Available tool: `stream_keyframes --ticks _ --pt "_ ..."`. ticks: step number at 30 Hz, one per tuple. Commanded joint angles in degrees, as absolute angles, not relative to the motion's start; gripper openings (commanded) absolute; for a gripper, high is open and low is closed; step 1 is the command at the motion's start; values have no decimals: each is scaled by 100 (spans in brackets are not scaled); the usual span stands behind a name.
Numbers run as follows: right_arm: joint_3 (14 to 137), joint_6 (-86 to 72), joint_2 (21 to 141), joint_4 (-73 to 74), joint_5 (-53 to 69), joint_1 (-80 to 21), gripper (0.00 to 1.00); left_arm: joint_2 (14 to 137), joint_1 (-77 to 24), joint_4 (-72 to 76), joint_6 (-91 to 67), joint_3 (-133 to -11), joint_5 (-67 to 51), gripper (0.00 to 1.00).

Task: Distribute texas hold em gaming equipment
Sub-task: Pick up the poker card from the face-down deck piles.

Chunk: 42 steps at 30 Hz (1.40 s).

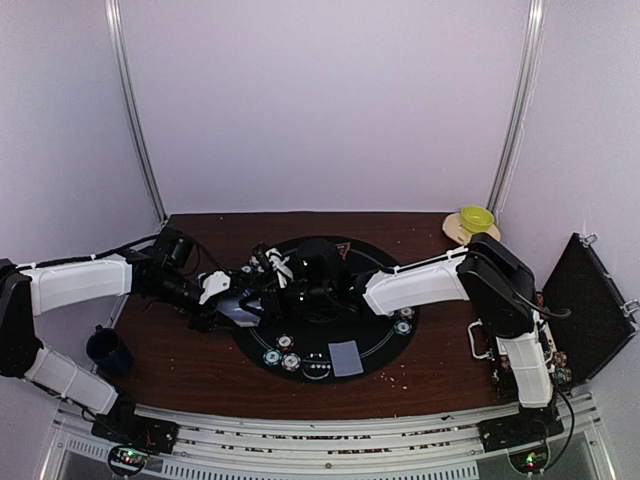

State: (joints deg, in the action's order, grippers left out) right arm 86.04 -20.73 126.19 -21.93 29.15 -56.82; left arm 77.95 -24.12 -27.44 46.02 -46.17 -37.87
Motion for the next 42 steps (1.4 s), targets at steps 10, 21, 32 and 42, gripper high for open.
stream_keyframes --ticks 10,21,32,42 --pt "8314 -1958 12164 -2010 2910 -5477 40 7832 -2419 -2698 4712 -4622 -4094 47" --pt "7975 -1898 11811 -2034 3085 -5476 35 7902 -2418 -2704 4729 -4632 -4096 47" --pt "7881 -2087 11796 -2218 3438 -5446 0 7886 -2426 -2699 4718 -4631 -4094 47" --pt "6840 -2410 10952 -2992 3184 -5320 0 7954 -2426 -2646 4646 -4643 -4003 47"
